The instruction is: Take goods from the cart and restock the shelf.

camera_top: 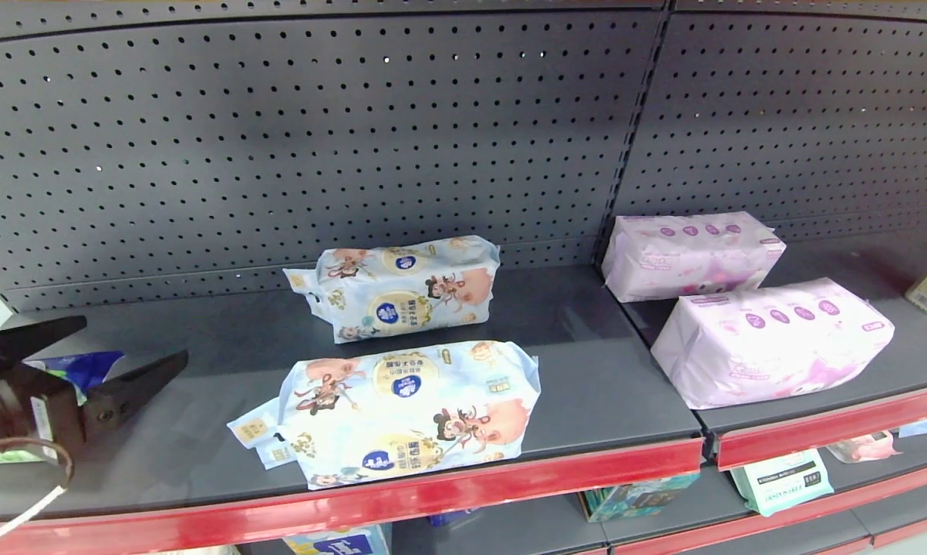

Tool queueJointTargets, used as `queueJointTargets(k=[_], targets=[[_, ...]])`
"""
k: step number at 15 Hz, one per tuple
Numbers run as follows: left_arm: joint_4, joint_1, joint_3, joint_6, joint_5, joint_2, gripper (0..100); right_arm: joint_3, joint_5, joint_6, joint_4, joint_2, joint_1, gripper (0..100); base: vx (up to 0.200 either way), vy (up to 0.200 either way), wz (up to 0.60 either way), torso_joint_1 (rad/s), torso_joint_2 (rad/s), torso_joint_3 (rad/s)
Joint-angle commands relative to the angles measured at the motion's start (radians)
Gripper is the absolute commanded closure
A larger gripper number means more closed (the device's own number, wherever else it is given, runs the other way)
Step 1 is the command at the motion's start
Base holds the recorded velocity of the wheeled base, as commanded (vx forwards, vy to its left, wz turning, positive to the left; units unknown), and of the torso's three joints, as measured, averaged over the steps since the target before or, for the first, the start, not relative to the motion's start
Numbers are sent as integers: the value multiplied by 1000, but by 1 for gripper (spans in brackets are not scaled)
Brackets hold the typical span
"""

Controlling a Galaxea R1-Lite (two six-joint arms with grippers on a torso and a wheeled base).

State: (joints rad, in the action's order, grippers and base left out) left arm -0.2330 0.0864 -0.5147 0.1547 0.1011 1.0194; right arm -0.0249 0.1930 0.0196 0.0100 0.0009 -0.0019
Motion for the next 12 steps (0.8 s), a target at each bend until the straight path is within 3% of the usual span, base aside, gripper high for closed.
queueJointTargets(k=[1, 2, 4, 7, 10, 12], targets=[[9, -5, 39, -37, -37, -128, 0, 0, -49, 0, 1, 5, 0, 0, 0, 0, 0, 0, 0, 0], [20, -5, 54, -46, -63, -165, 0, 0, -99, 0, -1, 11, -1, 0, 0, 0, 0, 0, 0, 0], [73, -5, 85, -70, -107, -240, 0, 2, -30, 42, 2, -1, 5, 0, 0, 0, 0, 0, 0, 0], [147, -5, 85, -72, -110, -309, 0, 2, -20, 56, 2, -1, 5, 0, 0, 0, 0, 0, 0, 0], [150, -5, 88, -72, -113, -324, 0, 2, -21, 51, 2, -1, 5, 0, 0, 0, 0, 0, 0, 0], [150, -5, 88, -72, -119, -326, 0, 2, -23, 51, 2, -1, 5, 0, 0, 0, 600, 5, 7, 5]])
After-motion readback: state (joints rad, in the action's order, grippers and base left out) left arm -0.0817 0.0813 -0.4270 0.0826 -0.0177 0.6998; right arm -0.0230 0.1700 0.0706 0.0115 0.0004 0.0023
